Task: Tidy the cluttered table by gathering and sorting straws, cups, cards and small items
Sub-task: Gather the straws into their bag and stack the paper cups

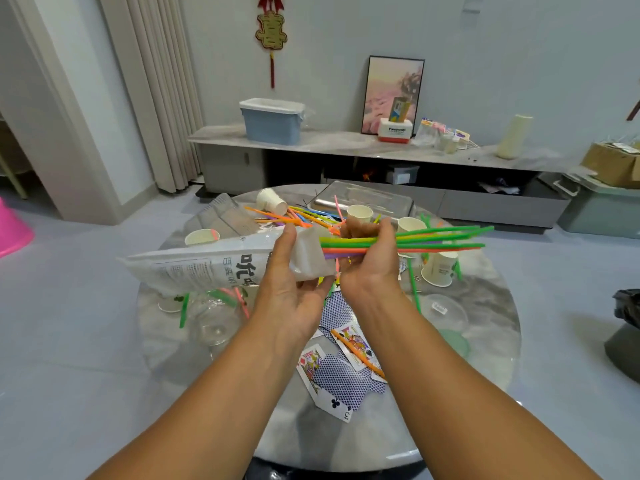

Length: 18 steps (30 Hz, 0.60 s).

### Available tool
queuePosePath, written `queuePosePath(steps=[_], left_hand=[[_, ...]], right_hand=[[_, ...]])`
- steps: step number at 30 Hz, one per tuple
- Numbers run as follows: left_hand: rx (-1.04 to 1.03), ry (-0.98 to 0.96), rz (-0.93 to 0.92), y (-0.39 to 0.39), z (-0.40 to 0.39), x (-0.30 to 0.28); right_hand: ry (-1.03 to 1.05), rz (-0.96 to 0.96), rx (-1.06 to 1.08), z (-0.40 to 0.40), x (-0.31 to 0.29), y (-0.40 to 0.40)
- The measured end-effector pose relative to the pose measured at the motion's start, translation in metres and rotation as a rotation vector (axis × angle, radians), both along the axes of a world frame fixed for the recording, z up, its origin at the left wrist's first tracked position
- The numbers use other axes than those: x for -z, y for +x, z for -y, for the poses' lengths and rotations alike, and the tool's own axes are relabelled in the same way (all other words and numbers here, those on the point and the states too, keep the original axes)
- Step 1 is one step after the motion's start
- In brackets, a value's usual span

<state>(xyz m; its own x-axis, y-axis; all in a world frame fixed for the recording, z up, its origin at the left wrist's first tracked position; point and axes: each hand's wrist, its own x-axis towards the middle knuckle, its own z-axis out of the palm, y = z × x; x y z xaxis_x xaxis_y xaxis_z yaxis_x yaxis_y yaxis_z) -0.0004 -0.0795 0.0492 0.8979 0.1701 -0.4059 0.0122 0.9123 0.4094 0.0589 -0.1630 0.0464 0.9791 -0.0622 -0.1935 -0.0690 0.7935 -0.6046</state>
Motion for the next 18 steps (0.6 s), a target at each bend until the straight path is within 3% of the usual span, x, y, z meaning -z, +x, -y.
queuePosePath(steps=[5, 9, 15, 18], left_hand=[[-0.035, -0.021, 0.017, 0.002, -0.001, -0.003], [-0.094, 0.009, -0.017, 0.004, -0.016, -0.004], [-0.117, 0.026, -0.032, 0.007, -0.029, 0.000], [-0.106, 0.017, 0.006, 0.006, -0.026, 0.000]], right_hand=[[-0.482, 0.094, -0.251, -0.026, 0.014, -0.017], [-0.371, 0.149, -0.289, -0.034, 0.016, -0.019], [-0.259, 0.107, -0.041, -0.014, 0.001, -0.004], [-0.421, 0.113, -0.166, -0.023, 0.004, -0.013]])
